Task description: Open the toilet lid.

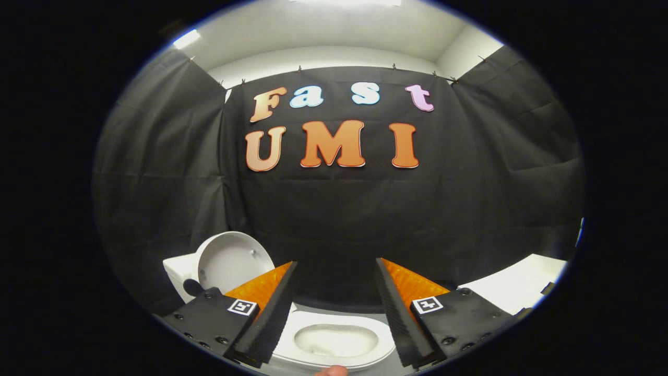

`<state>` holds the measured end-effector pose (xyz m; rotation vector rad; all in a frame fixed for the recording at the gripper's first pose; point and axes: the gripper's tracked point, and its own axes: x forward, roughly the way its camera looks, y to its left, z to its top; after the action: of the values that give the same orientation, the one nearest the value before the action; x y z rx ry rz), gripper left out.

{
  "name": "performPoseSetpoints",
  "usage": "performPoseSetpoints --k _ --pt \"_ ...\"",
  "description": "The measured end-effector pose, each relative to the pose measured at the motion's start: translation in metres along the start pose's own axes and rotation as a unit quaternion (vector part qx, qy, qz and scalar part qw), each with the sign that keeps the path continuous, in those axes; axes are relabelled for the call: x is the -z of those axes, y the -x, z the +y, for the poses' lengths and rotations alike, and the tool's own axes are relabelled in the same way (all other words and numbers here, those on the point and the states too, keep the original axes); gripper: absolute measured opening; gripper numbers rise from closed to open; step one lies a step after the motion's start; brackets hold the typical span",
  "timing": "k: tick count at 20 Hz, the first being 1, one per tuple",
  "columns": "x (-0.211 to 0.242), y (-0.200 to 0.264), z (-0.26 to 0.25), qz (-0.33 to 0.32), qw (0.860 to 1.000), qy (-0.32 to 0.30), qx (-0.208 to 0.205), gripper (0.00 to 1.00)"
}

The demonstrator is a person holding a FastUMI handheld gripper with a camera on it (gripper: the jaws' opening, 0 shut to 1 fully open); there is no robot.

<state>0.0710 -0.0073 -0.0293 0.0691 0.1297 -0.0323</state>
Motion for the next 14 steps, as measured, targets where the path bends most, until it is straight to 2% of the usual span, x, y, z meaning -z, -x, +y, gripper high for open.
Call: performPoseSetpoints --k 14 --pt "0.008 0.012 0.003 0.002 1.0 -0.004 -0.008 0.93"
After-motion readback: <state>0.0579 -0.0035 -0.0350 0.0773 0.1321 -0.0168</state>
